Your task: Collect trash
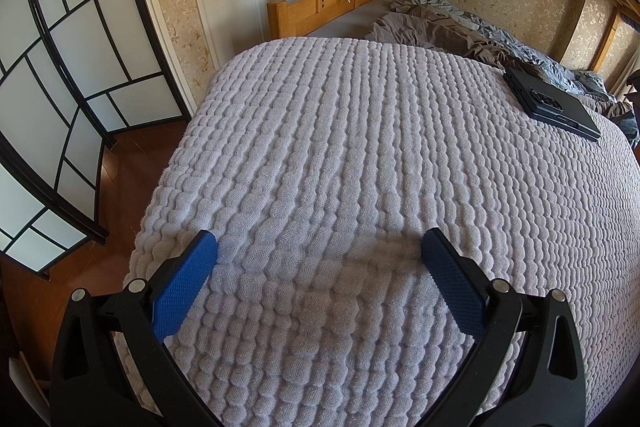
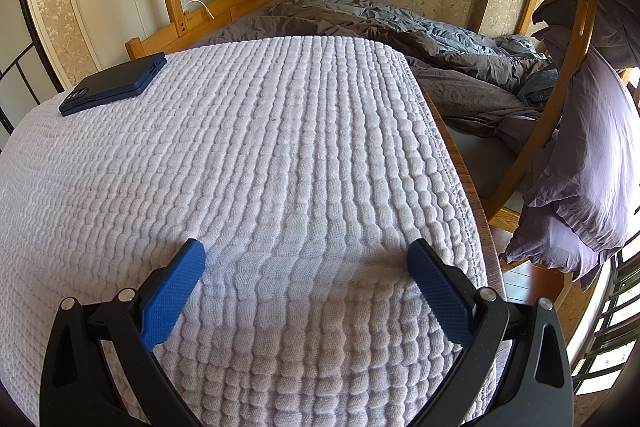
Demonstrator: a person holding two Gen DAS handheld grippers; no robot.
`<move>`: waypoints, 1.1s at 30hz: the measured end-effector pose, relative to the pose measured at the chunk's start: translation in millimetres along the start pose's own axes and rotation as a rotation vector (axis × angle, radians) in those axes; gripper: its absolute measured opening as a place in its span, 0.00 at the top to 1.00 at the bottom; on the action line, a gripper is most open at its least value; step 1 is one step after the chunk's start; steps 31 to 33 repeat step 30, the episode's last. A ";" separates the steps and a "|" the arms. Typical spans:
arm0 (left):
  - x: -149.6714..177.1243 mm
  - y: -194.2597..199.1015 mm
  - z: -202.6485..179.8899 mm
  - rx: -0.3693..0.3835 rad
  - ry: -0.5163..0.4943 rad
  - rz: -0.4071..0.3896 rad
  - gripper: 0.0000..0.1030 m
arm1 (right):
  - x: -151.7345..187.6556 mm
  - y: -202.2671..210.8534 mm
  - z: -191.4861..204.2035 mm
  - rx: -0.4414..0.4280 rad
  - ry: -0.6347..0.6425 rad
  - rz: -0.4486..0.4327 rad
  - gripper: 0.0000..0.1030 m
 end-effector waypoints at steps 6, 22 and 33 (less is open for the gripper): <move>0.2 0.1 -0.3 0.000 0.000 0.000 0.01 | -0.1 0.1 0.3 0.000 0.000 0.000 0.04; -6.7 -5.1 -3.7 -0.004 0.002 0.000 0.01 | -0.2 0.0 0.3 0.000 0.000 0.000 0.04; -6.5 -5.2 -3.6 -0.003 0.001 0.000 0.01 | -0.1 0.0 -0.1 0.000 0.000 0.000 0.04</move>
Point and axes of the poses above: each gripper's, at about its wrist camera, not at the fingertips, and y roughly against the way its jaws point, z to its left, x to its underside, the point moved 3 cm from there along -y, roughly the way its jaws point, and after that the axes turned 6 degrees about -z, right-handed, at the moved point
